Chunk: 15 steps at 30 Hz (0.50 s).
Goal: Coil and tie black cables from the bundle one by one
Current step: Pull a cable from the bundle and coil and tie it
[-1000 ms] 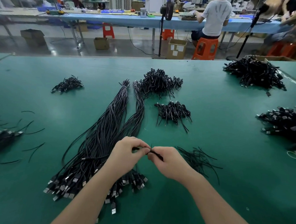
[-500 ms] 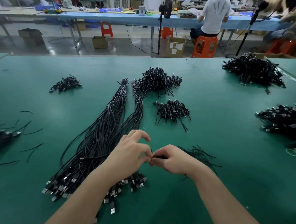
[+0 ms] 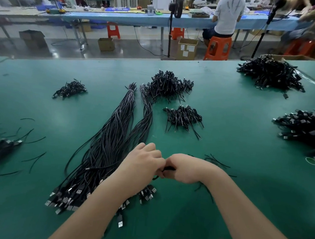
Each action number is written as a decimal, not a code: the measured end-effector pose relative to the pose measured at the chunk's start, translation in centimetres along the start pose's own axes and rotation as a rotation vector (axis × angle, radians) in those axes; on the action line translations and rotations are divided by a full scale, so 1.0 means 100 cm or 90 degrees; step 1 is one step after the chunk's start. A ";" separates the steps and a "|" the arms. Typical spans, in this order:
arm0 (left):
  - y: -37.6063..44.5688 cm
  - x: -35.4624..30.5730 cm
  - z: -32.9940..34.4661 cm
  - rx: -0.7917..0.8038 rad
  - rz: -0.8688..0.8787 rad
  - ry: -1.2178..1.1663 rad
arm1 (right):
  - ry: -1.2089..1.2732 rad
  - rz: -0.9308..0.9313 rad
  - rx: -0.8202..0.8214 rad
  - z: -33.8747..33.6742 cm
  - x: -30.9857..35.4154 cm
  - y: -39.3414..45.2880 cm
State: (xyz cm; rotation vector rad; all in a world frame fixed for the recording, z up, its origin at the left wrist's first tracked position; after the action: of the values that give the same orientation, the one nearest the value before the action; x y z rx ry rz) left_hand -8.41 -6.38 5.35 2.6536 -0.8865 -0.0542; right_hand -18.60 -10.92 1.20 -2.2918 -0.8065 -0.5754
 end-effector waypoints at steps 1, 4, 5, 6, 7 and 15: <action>0.000 -0.001 0.001 -0.014 0.002 0.016 | 0.007 0.002 0.005 0.001 0.001 0.000; -0.003 0.003 0.002 -0.096 -0.030 0.047 | 0.195 0.025 -0.022 0.000 0.000 -0.001; -0.005 0.006 0.001 -0.132 -0.048 0.045 | 0.315 0.025 -0.039 0.000 -0.002 -0.002; -0.006 0.008 0.000 -0.169 -0.064 0.037 | 0.440 0.017 -0.049 0.000 -0.003 -0.004; -0.008 0.010 -0.002 -0.205 -0.077 0.027 | 0.551 0.007 -0.051 0.000 -0.005 -0.005; -0.020 0.008 -0.013 -0.412 -0.120 0.021 | 0.908 0.027 -0.015 0.015 -0.003 -0.004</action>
State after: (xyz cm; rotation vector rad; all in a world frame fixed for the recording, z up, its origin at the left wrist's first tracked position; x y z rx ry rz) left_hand -6.42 -4.98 5.95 2.1075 -0.4910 -0.2888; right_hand -18.83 -9.77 0.16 -1.3060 -0.0119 -1.8219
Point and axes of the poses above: each hand's wrist, its own y-axis towards the middle knuckle, its own z-axis out of the palm, x = y × z, the point moved 6 cm from there along y, towards the middle knuckle, and after that the axes turned 2 degrees about y, right-handed, at the moved point
